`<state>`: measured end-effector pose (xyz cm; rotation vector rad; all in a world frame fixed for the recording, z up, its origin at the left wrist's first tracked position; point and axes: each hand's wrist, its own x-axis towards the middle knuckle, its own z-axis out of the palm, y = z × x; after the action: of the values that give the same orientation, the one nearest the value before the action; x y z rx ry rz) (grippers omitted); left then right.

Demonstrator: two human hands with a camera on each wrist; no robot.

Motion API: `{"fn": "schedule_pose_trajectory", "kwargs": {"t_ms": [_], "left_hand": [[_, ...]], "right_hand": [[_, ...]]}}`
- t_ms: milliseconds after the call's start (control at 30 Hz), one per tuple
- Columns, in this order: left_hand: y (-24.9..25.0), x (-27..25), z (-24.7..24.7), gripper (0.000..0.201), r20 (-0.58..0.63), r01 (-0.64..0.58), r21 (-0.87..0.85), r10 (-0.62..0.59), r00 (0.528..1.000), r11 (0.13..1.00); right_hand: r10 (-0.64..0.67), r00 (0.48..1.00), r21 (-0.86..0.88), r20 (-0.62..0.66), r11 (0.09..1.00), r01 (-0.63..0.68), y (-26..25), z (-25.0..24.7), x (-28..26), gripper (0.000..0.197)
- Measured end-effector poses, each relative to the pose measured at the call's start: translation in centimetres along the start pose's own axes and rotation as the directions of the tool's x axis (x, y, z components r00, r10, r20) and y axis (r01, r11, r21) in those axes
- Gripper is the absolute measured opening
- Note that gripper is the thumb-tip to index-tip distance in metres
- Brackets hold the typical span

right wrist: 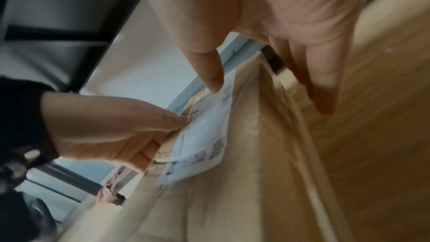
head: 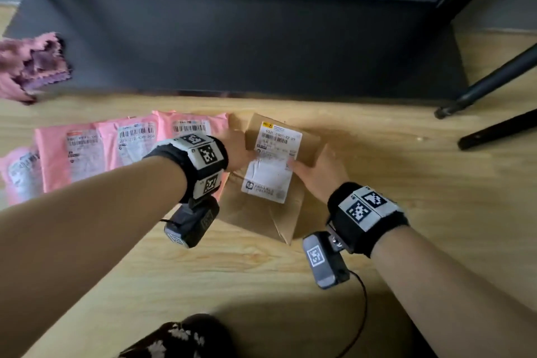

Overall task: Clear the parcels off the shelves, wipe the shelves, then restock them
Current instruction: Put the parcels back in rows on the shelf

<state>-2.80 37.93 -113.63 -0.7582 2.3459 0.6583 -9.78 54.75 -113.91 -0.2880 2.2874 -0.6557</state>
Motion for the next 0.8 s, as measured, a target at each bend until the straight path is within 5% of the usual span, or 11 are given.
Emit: {"fn": "schedule_pose_trajectory", "kwargs": {"t_ms": [100,300,433,567,733,800], "left_hand": [[1.7,-0.5,0.6,0.069,0.020,0.025,-0.136,-0.023,1.000,0.990],[5.4,-2.3,-2.2,0.044,-0.164,-0.081,-0.125,0.060,0.985,0.989],[9.4,-1.7,-5.2,0.038,-0.344,-0.214,-0.238,0.124,0.931,0.947],[14.4,0.7,-7.2,0.034,-0.453,-0.308,-0.364,0.121,0.883,0.879],[18.4,3.0,-7.3,0.096,-0.378,-0.345,-0.434,0.179,0.908,0.832],[18.4,3.6,-6.4,0.117,-0.270,-0.316,-0.416,0.216,0.938,0.853]], "right_hand": [[0.009,1.000,0.100,-0.004,0.995,-0.009,0.6,-0.3,0.3,0.072],[-0.103,0.978,0.175,-0.182,0.975,0.135,0.0,-5.9,-0.6,0.075],[-0.107,0.940,0.255,-0.323,0.947,0.196,-0.9,-11.2,1.3,0.064],[-0.081,0.901,0.302,-0.426,0.926,0.226,-2.1,-16.7,5.0,0.075],[-0.180,0.920,0.232,-0.347,0.934,0.271,-1.9,-21.2,8.9,0.066],[-0.211,0.954,0.113,-0.215,0.965,0.239,-0.8,-21.3,9.4,0.099]]}}
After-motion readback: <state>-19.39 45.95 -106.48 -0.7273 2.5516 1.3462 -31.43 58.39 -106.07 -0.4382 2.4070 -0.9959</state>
